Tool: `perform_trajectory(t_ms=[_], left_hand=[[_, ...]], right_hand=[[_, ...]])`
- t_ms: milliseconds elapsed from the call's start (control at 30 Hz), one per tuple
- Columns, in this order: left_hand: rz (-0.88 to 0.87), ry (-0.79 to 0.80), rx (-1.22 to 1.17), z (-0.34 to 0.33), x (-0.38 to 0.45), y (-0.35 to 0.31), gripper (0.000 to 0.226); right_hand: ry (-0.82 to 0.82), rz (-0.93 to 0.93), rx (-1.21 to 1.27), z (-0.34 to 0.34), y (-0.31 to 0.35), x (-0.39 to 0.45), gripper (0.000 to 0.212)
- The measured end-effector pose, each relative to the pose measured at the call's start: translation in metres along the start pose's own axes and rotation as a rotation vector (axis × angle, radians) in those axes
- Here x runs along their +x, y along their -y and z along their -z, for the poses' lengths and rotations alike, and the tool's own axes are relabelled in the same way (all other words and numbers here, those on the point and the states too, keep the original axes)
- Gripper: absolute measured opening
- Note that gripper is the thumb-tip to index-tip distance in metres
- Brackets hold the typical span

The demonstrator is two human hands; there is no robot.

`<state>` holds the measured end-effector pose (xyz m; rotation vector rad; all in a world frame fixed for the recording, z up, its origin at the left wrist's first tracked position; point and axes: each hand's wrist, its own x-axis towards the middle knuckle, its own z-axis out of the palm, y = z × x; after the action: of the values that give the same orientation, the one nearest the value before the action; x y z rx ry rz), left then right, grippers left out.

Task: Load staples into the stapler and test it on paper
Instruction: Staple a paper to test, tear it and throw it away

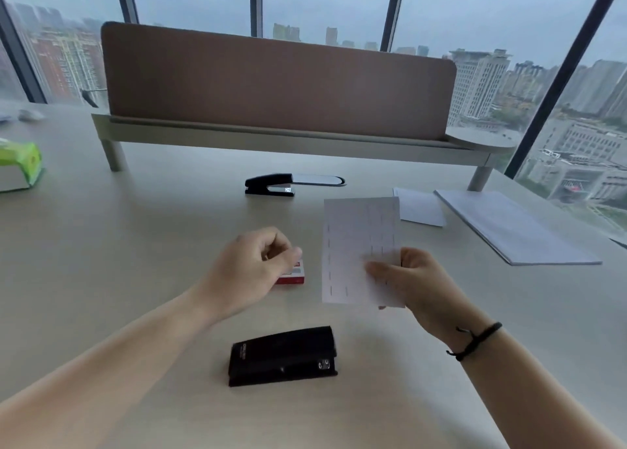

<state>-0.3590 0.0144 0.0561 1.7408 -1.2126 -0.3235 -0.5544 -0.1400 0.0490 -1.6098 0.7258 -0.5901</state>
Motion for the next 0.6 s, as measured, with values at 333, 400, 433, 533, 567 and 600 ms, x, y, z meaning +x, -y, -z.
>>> perform_trajectory(t_ms=[333,400,433,533,567,600], left_hand=[[-0.393,-0.137,0.374,0.0,-0.001,0.032,0.027],[-0.434,-0.157,0.382,0.003,0.0,0.034,0.023],[-0.456,-0.155,0.394,0.005,0.0,0.033,0.019],[-0.504,-0.145,0.428,0.008,0.001,0.033,0.01],[-0.518,-0.142,0.43,0.009,0.002,0.033,0.008],[-0.533,-0.14,0.428,0.011,0.001,0.033,0.006]], right_hand=[[0.152,-0.05,0.109,-0.049,0.011,0.053,0.018],[0.173,-0.058,0.135,-0.053,0.009,0.056,0.019],[0.175,-0.063,0.156,-0.054,0.008,0.055,0.019],[0.156,-0.068,0.207,-0.055,0.006,0.05,0.018],[0.157,-0.065,0.213,-0.055,0.006,0.048,0.018],[0.16,-0.06,0.219,-0.054,0.005,0.046,0.018]])
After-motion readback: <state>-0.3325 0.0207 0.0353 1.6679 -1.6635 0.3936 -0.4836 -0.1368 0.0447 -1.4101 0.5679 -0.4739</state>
